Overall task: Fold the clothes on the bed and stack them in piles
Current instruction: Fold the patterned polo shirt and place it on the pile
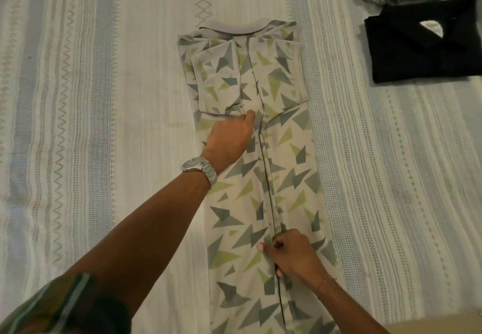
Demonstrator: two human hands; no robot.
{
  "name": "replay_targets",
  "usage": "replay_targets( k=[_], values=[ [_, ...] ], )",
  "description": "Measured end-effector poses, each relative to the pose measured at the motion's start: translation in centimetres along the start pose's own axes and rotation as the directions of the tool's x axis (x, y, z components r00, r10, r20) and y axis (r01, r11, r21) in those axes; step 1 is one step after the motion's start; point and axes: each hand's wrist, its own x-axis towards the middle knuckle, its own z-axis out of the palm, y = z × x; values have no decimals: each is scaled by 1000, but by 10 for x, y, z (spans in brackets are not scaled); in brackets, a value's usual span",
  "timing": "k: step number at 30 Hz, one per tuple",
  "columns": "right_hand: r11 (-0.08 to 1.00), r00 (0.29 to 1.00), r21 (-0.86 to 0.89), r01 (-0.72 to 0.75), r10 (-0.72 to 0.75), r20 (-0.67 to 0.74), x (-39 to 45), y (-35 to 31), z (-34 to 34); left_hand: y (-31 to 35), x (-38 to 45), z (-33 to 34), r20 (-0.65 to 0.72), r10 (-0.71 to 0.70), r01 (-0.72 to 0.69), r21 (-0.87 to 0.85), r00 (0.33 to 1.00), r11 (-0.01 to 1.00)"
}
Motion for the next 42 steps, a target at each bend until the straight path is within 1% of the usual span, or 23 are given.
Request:
replay_targets(
  k=[2,5,9,12,14,18,19,23,25,27,31,32,33,34,35,36,37,38,39,40,41,42],
  values=[
    [999,999,43,-26,24,37,-7,6,3,10,-14,5,-25,-76,74,-82,997,994],
    [995,996,84,-54,48,70,-19,17,12,25,-36,8,-33,-97,91,-162,995,983],
    [995,994,90,-48,38,101,-34,33,20,38,-66,14,-41,-75,71,-87,996,994],
    [991,994,121,-50,38,98,-49,46,28,53,-95,14,35,-47,51,-113,998,992],
    [990,995,131,-53,41,88,-61,57,33,67,-118,9,111,-56,72,-153,992,986],
    [983,995,170,-70,58,75,-83,74,45,93,-164,5,303,-60,98,-112,951,989],
    [982,996,175,-69,56,73,-90,78,48,100,-176,4,327,-57,96,-105,943,990],
    [987,997,145,-69,65,29,-107,94,61,117,-212,2,356,-50,89,-96,933,991],
    [985,997,154,-79,75,33,-112,106,70,126,-229,4,337,-62,102,-102,940,990],
    [991,996,110,-77,72,47,-119,119,80,136,-247,8,304,-77,113,-102,950,988],
    [993,997,-117,-25,34,74,-137,145,84,157,-282,14,289,-82,109,-80,954,991],
    [987,998,-158,4,6,59,-140,148,79,160,-290,14,287,-72,100,-84,955,991],
    [982,999,-181,54,-54,8,-143,151,73,163,-298,12,275,-68,98,-97,959,990],
    [975,987,-192,113,-133,-95,-143,153,65,163,-304,11,250,-76,107,-114,965,988],
    [966,943,-189,175,-220,-249,-143,153,56,163,-309,9,221,-110,142,-131,969,981],
    [959,862,-173,226,-280,-423,-142,154,44,164,-313,6,191,-183,212,-147,964,966],
    [953,768,-151,263,-301,-566,-137,156,32,164,-315,4,161,-295,320,-162,942,933],
    [952,714,-137,273,-296,-635,-131,159,20,166,-319,1,132,-438,456,-179,889,872],
    [960,716,-114,254,-266,-645,-123,161,11,167,-323,-2,108,-576,585,-202,810,785],
    [976,764,-69,207,-205,-611,-115,163,5,168,-326,-2,86,-675,673,-233,733,702],
    [988,820,-15,155,-137,-556,-107,165,-1,168,-329,-1,74,-737,725,-268,672,634],
    [993,860,26,114,-85,-503,-102,164,-5,168,-332,-2,76,-772,748,-322,631,580]
  ],
)
